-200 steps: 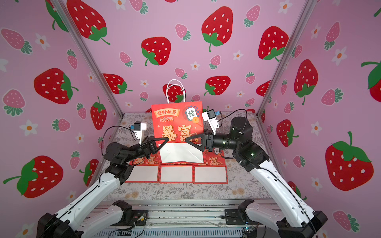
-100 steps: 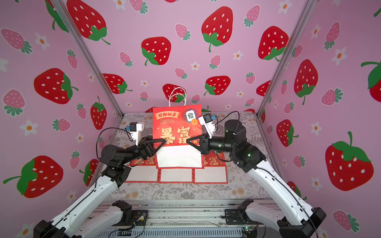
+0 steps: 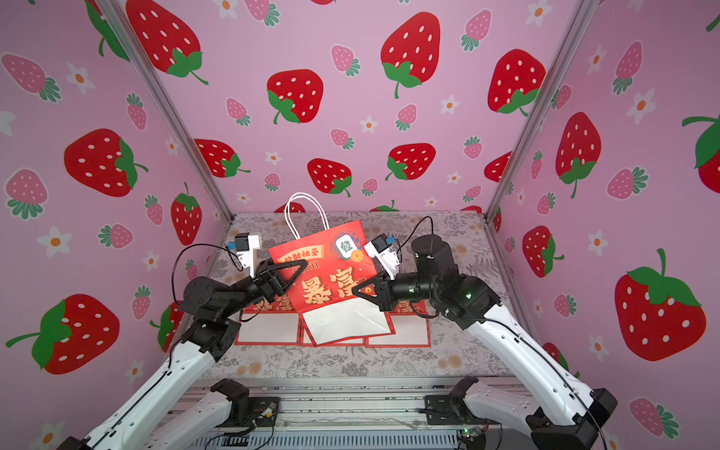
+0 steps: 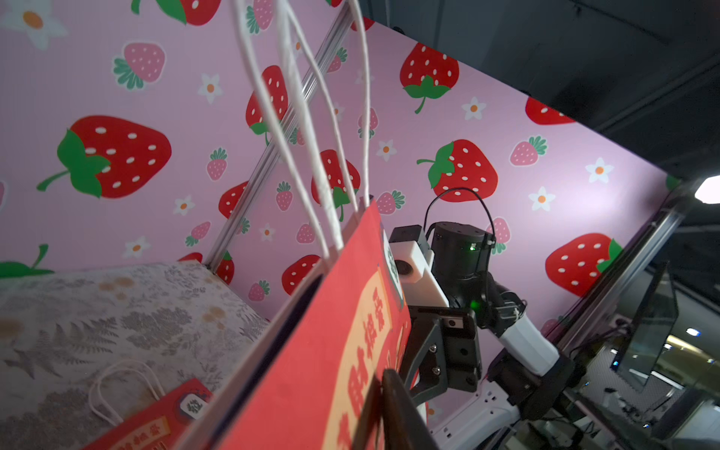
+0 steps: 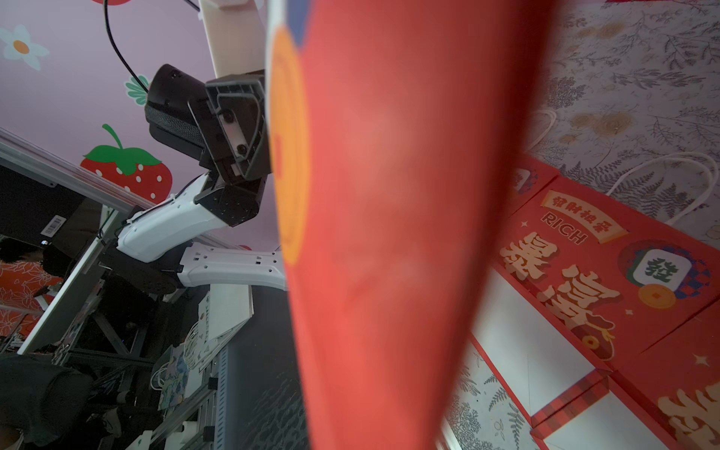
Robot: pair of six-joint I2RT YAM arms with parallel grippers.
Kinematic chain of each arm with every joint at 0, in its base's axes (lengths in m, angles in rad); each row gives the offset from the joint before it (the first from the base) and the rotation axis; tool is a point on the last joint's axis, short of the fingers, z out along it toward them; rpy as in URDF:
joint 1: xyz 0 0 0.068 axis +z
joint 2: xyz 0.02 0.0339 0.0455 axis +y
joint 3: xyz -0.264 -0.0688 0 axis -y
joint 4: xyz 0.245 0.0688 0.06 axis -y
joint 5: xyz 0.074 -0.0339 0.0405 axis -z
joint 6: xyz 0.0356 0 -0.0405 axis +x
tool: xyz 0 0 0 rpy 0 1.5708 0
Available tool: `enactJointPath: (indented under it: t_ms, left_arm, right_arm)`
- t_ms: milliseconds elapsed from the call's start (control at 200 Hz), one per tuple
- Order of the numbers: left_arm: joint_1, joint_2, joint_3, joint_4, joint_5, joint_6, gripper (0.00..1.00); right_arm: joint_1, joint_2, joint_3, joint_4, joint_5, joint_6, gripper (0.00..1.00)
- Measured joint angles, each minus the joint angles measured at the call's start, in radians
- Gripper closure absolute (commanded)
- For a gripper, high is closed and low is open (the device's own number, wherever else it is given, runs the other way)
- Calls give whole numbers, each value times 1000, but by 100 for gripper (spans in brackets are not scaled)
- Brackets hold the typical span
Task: Put away the paper bag
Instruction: Press the paper bag.
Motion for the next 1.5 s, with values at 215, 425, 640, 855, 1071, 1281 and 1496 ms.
enactJointPath:
  t_ms: [215,425,640,855,1071,1281,1496]
  left_arm:
    - [-4,8,2,-64,-2,38,100]
    - [-3,10,5,-91,-8,58,60]
    - [-11,51,12,-47,64,36,26]
    - [-86,98,51,-61,141,75,28]
    - [-120,98,77,-98,167,132,44]
    - [-124,98,83,-136,157,163,85]
    - [-126,73,84,-168,104,193,100]
  right_arm:
    - [3,-2,11,-60,43,-21,95]
    - [9,-4,11,-55,113,13,100]
    - [8,-24,11,8,178,54,100]
    - [8,-37,11,64,248,75,100]
    - [2,-54,11,128,274,97,100]
    - [-3,-58,11,168,287,121,97]
    - [-9,-60,11,178,261,137,79]
